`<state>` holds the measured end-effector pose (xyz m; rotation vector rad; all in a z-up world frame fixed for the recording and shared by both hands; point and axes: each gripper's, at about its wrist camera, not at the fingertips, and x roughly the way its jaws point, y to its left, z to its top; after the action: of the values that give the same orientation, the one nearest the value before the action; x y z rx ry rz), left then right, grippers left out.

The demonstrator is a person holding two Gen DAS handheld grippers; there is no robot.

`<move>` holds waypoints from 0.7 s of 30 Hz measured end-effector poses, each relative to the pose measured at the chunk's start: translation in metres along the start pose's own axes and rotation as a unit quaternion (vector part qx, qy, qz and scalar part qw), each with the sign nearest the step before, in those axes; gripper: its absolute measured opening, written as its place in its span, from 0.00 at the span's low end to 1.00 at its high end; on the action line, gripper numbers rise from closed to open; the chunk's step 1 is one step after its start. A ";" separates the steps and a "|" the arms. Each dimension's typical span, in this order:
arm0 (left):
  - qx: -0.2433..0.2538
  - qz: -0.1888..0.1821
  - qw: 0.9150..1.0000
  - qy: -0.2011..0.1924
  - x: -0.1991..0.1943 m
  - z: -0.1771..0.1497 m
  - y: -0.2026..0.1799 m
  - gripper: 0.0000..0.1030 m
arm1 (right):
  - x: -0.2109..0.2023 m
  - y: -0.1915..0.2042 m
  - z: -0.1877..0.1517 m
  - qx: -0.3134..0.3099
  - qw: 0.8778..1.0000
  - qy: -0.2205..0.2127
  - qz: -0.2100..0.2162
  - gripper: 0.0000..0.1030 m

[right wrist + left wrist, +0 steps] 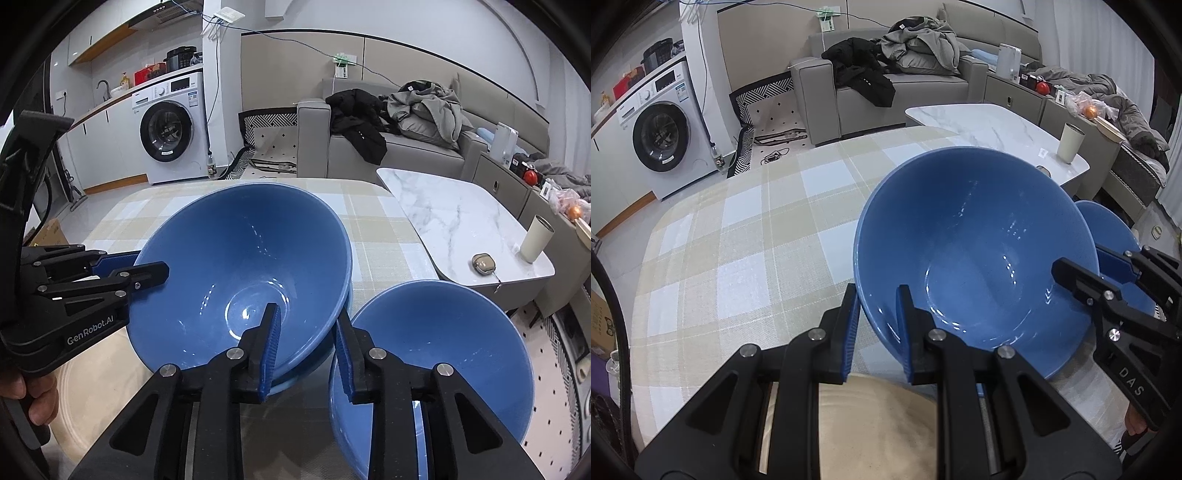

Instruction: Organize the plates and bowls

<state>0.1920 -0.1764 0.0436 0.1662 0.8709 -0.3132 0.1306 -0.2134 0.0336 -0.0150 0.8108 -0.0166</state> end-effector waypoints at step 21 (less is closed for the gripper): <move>-0.017 -0.018 0.999 0.021 0.012 -0.002 0.013 0.25 | 0.002 -0.005 -0.002 0.004 1.000 0.000 0.003 0.35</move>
<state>0.2022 -0.1657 0.0331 0.1274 0.9216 -0.3289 0.1306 -0.2188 0.0306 -0.0051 0.8110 -0.0131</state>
